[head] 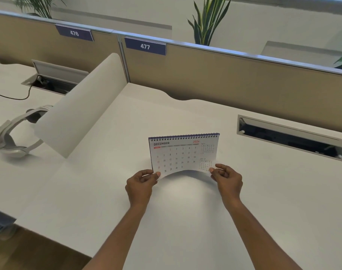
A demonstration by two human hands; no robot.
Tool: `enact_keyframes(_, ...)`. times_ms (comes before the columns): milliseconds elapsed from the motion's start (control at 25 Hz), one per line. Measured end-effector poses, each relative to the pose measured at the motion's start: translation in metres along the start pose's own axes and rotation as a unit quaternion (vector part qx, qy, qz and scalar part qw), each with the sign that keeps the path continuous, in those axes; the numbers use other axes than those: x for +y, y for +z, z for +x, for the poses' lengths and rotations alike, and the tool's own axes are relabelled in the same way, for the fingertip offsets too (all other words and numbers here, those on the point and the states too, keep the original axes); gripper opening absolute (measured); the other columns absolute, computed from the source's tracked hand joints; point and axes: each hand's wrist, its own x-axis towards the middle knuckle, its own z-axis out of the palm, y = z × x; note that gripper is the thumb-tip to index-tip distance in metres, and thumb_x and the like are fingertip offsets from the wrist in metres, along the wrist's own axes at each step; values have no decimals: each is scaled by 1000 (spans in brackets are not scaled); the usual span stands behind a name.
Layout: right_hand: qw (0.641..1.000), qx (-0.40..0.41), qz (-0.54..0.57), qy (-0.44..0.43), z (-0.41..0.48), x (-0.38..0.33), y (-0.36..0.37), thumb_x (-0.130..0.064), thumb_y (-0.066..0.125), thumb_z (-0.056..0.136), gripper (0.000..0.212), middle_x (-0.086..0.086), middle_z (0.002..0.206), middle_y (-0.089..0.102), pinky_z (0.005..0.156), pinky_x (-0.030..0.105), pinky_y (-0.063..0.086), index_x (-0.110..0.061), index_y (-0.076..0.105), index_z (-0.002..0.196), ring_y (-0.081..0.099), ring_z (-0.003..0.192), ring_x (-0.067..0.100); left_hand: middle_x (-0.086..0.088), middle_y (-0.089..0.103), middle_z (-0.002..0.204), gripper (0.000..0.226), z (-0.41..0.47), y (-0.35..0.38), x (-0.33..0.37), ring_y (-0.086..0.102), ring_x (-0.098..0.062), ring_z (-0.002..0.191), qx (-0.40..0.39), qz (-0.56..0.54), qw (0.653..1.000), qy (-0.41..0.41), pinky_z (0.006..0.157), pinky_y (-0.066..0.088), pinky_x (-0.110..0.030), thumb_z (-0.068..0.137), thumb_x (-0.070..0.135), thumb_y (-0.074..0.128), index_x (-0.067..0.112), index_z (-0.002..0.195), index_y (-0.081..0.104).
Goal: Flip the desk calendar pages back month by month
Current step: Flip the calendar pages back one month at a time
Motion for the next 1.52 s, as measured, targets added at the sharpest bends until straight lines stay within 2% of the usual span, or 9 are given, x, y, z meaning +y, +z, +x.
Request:
enact_keyframes(280, 1000, -7, 0, -20, -3, -2, -1, -7, 79, 86, 15, 5, 87, 79, 91, 49, 61, -22, 76, 84, 76, 83, 24, 2, 83, 78, 18, -5, -6, 4, 81, -18, 74, 8, -8, 1000, -15, 83, 65, -38, 73, 22, 95, 18, 84, 81)
enact_keyframes(520, 993, -40, 111, 31, -2, -11, -9, -5, 72, 93, 10, 14, 104, 76, 81, 37, 60, -9, 72, 102, 72, 104, 30, -21, 77, 117, 30, -6, -6, 18, 76, -35, 106, -57, -141, 986, -64, 97, 60, -49, 82, 2, 85, 6, 109, 73)
enact_keyframes(680, 975, -88, 185, 84, -5, -29, -18, -10, 66, 97, 10, 14, 106, 79, 66, 31, 61, -12, 74, 103, 75, 93, 27, -18, 80, 112, 37, -7, -18, 40, 79, -24, 91, -117, -223, 965, -69, 70, 64, -34, 90, 5, 77, 13, 124, 66)
enact_keyframes(840, 954, -137, 249, 99, -1, -50, -31, -12, 69, 92, 22, 17, 112, 78, 61, 30, 61, -12, 72, 114, 76, 94, 29, -14, 80, 115, 39, -4, -31, 67, 78, -25, 94, -173, -259, 949, -52, 71, 64, -32, 95, 5, 70, 17, 132, 64)
enact_keyframes(960, 947, -166, 268, 65, 0, -69, -29, -8, 74, 85, 33, 18, 111, 78, 63, 30, 62, -12, 71, 117, 76, 91, 28, -10, 80, 117, 43, -6, -34, 80, 78, -21, 100, -201, -230, 952, 22, 76, 63, -30, 86, 3, 80, 22, 124, 73)
enact_keyframes(1080, 951, -192, 240, -1, 5, -89, -23, 9, 63, 91, 33, 13, 111, 79, 73, 34, 64, -10, 71, 116, 77, 96, 25, -3, 82, 111, 38, -7, -31, 92, 78, -19, 100, -188, -157, 964, 99, 84, 63, -29, 73, 14, 88, 27, 108, 82)
enact_keyframes(1240, 962, -183, 192, -63, 19, -119, -19, -9, 73, 90, 15, 5, 94, 79, 76, 33, 62, -13, 75, 104, 74, 82, 18, -2, 84, 97, 16, 4, -17, 110, 76, -22, 99, -134, -120, 970, 162, 88, 62, -32, 83, 17, 85, 23, 98, 85)
enact_keyframes(1320, 969, -168, 158, -91, 29, -128, -13, -11, 76, 89, 11, 4, 90, 78, 76, 32, 59, -12, 76, 100, 71, 79, 16, -1, 84, 97, 19, 12, -12, 121, 76, -19, 99, -108, -100, 971, 188, 90, 62, -34, 80, 25, 86, 21, 98, 83)
enact_keyframes(1520, 972, -134, 130, -146, 51, -139, 3, -5, 76, 89, 8, 13, 95, 77, 88, 35, 60, -9, 78, 95, 72, 93, 23, 1, 84, 101, 17, 29, 1, 130, 78, -19, 100, -100, -56, 974, 198, 93, 63, -38, 88, 22, 83, 18, 104, 82)
